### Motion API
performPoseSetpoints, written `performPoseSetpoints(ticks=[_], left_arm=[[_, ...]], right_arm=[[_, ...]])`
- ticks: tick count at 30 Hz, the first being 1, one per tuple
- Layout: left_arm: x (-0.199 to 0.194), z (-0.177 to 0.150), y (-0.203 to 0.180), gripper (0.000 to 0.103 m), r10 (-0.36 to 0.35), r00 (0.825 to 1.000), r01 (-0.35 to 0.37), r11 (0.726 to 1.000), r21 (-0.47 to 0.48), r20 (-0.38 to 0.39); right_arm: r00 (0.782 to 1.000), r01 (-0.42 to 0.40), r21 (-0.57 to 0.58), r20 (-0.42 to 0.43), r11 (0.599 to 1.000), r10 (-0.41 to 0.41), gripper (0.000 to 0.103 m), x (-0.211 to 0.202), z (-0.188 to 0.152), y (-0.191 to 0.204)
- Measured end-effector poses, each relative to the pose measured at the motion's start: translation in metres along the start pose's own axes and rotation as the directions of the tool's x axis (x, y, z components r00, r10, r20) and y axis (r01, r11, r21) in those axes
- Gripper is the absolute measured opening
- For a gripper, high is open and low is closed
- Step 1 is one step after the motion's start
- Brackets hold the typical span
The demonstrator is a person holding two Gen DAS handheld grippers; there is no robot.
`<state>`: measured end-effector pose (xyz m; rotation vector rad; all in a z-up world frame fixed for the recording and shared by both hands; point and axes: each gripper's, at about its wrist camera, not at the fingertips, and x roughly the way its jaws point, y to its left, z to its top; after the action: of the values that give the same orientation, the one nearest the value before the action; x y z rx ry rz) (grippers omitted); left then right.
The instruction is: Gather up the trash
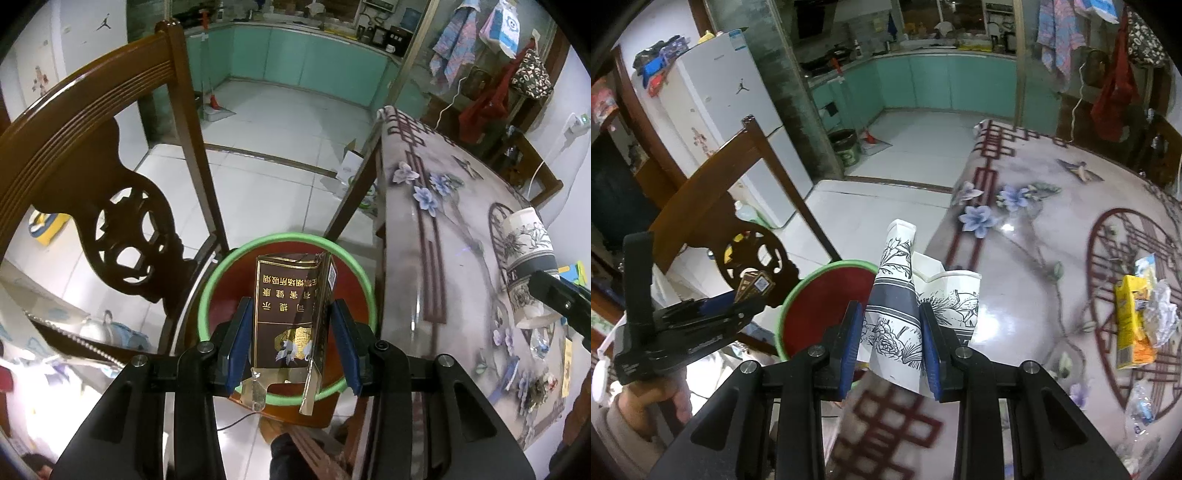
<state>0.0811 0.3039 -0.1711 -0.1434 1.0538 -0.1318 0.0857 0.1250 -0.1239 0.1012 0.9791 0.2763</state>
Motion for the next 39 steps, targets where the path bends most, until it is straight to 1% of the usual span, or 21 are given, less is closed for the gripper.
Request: performPoseSetpoints(ticks=[5,11,15,25,26,28,29,30,31,33,39], left_arm=[[0.009,0.001,0.006,0.041,0.012,1.0,-0.013,1.0,-0.001,-0.016],[0.019,0.003,0.007,0.041,0.01,0.999,-0.01,1.0,0.011,-0.037],[0.023,0.007,0.007,0.041,-0.003,0.999,0.004,1.0,0.01,-0.043],[0.031,0.021,0.007,0.041,-0.009,0.999,0.01,1.0,0.024,-0.044],[0.032,0.022,0.008,0.043,-0.009,0.999,0.01,1.0,0.023,-0.042],[0.034,0.025,0.009,0.055,-0.009,0.999,0.01,1.0,0.015,-0.043],[0.034,0.026,0.009,0.07,-0.005,0.999,0.006,1.0,0.011,-0.04],[0.034,0.027,0.009,0.075,-0.004,0.999,0.004,1.0,0.005,-0.032],[0.034,0.028,0.009,0.075,-0.007,1.0,0.007,1.0,0.001,-0.026],[0.033,0.031,0.009,0.076,-0.007,1.0,0.007,1.0,-0.001,-0.023],[0.025,0.031,0.007,0.077,-0.01,1.0,0.01,1.0,-0.003,-0.006]], right_arm=[[0.999,-0.03,-0.015,-0.019,0.999,0.029,0.028,0.007,-0.003,0.011],[0.998,-0.049,-0.021,-0.034,0.999,0.048,0.028,0.016,-0.006,0.02],[0.998,-0.05,-0.025,-0.038,0.998,0.049,0.028,0.021,-0.002,0.023],[0.997,-0.065,-0.039,-0.039,0.997,0.064,0.028,0.034,0.009,0.031],[0.997,-0.07,-0.041,-0.036,0.997,0.068,0.029,0.035,0.011,0.032],[0.997,-0.077,-0.04,-0.018,0.996,0.076,0.03,0.036,0.012,0.033],[0.997,-0.079,-0.039,-0.014,0.996,0.079,0.03,0.035,0.012,0.033],[0.997,-0.079,-0.038,-0.016,0.996,0.078,0.034,0.037,0.013,0.033],[0.997,-0.074,-0.038,-0.019,0.997,0.074,0.044,0.038,0.014,0.033],[0.997,-0.072,-0.035,-0.011,0.997,0.072,0.053,0.037,0.014,0.032],[0.998,-0.069,-0.036,-0.001,0.997,0.069,0.053,0.031,0.012,0.027]])
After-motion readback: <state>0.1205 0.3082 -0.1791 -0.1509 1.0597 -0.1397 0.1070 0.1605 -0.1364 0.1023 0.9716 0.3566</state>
